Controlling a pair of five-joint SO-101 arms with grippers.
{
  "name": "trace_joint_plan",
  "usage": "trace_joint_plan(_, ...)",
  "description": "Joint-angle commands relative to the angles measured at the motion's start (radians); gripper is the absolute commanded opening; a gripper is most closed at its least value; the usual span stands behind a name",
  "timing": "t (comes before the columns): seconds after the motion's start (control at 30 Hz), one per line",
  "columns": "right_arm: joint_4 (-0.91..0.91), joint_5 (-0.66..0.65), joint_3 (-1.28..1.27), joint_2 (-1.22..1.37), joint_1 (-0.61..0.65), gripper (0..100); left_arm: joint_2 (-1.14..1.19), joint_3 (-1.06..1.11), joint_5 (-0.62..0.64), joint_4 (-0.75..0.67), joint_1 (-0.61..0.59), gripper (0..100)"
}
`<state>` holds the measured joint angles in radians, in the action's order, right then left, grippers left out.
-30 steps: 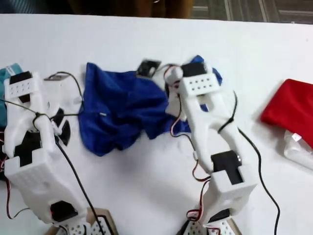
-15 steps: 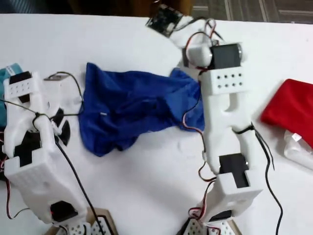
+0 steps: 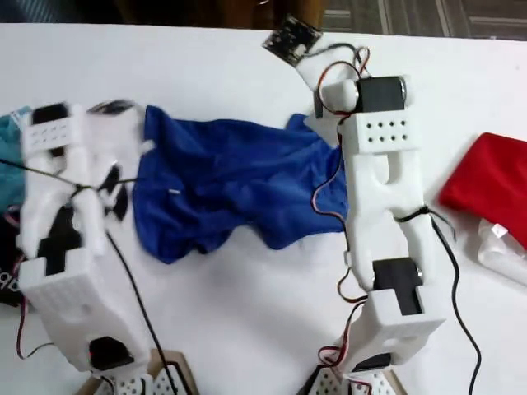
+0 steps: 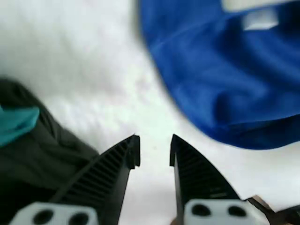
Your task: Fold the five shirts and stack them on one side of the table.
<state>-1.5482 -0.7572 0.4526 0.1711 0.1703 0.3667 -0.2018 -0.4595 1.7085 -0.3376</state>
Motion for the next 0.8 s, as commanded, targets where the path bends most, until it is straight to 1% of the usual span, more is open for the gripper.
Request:
trace_joint_plan(0.0, -0.117, 0.025, -0.061, -0.045, 0.019, 2.3, -0.011, -0.087, 0.012, 0.012, 0.060, 13)
trace_joint_plan(0.07, -0.182, -0.063, -0.153, -0.039, 0.038, 2.4, -0.011, -0.088, 0.012, 0.012, 0.044, 13)
trace_joint_plan(0.13, -0.189, -0.140, -0.269, -0.038, 0.044, 2.5, -0.009, -0.067, 0.012, 0.012, 0.015, 13)
trace_joint_plan(0.23, -0.185, -0.176, -0.404, -0.039, 0.047, 4.4, -0.011, -0.019, 0.012, 0.011, -0.025, 13)
trace_joint_plan(0.3, -0.189, -0.173, -0.440, -0.041, 0.073, 10.5, -0.011, -0.002, 0.009, 0.006, -0.055, 13)
trace_joint_plan(0.37, -0.191, -0.186, -0.460, -0.041, 0.113, 19.0, -0.011, -0.004, 0.011, 0.005, -0.086, 13)
trace_joint_plan(0.43, -0.185, -0.221, -0.474, -0.041, 0.154, 26.5, -0.011, -0.008, 0.011, 0.003, -0.118, 13)
trace_joint_plan(0.5, -0.151, -0.242, -0.479, -0.030, 0.185, 30.9, -0.011, -0.008, 0.008, 0.003, -0.144, 13)
trace_joint_plan(0.7, 0.074, -0.249, -0.597, 0.016, 0.208, 30.6, -0.011, -0.005, 0.005, 0.005, -0.186, 13)
trace_joint_plan(0.73, 0.099, -0.249, -0.598, 0.041, 0.206, 28.2, -0.011, -0.005, 0.005, 0.005, -0.186, 13)
trace_joint_plan(0.77, 0.119, -0.247, -0.594, 0.064, 0.205, 23.5, -0.011, -0.005, 0.005, 0.006, -0.186, 13)
